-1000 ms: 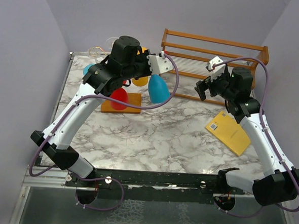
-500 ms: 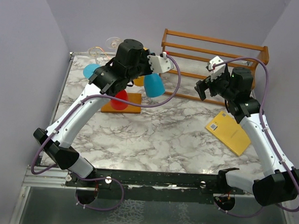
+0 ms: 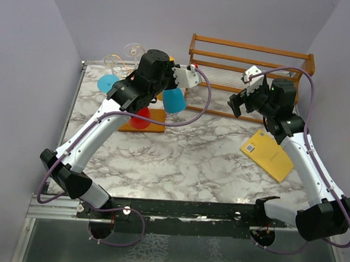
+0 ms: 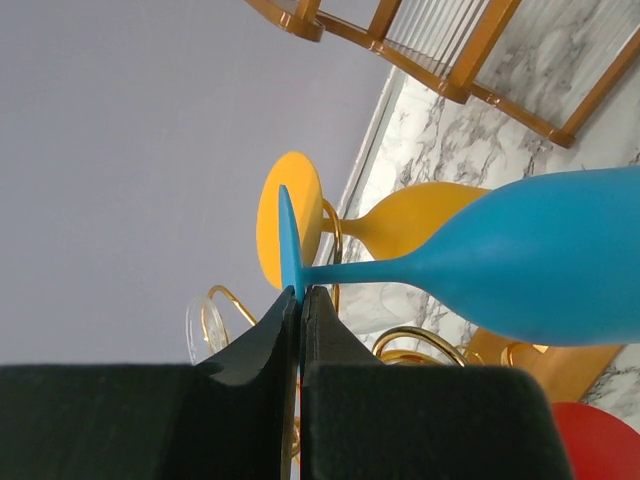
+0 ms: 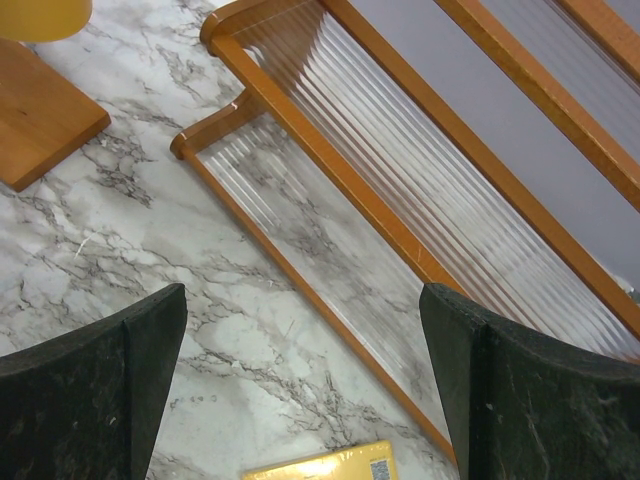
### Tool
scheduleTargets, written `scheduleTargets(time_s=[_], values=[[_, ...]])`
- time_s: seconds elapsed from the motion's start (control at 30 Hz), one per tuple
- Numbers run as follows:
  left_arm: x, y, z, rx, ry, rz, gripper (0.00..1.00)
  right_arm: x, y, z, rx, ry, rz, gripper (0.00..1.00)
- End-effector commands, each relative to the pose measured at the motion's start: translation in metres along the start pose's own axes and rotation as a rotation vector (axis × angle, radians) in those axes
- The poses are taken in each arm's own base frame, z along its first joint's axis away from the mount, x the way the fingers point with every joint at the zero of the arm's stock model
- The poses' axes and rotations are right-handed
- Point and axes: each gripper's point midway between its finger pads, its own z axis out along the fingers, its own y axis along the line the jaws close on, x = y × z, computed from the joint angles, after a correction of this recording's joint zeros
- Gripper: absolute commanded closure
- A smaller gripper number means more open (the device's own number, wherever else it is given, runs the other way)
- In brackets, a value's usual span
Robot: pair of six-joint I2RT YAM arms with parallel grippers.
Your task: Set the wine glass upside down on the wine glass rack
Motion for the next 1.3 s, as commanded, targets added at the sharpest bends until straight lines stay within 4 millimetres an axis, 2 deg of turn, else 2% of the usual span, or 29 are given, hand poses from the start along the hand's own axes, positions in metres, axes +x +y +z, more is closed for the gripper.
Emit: scheduleTargets(time_s=[0.0, 0.57, 0.93, 1.27], values=[[-0.001, 0.024, -0.021, -0.106, 0.002, -0.002, 1.00, -0.003, 0.000, -0.001, -0.001, -0.026, -0.013, 0.00], [0.007, 0.029, -0.039, -0.124, 0.027, 0.020, 1.00, -0.002, 0.000, 0.000, -0.006, -0.018, -0.017, 0.00], [0.018, 0.019, -0.038, -0.093, 0.065, 0.064, 1.00, -0.001, 0.000, 0.000, -0.009, -0.016, -0.018, 0.00], [0.019, 0.013, -0.044, -0.048, 0.065, 0.100, 1.00, -0.001, 0.000, 0.001, -0.010, -0.014, -0.020, 0.00]])
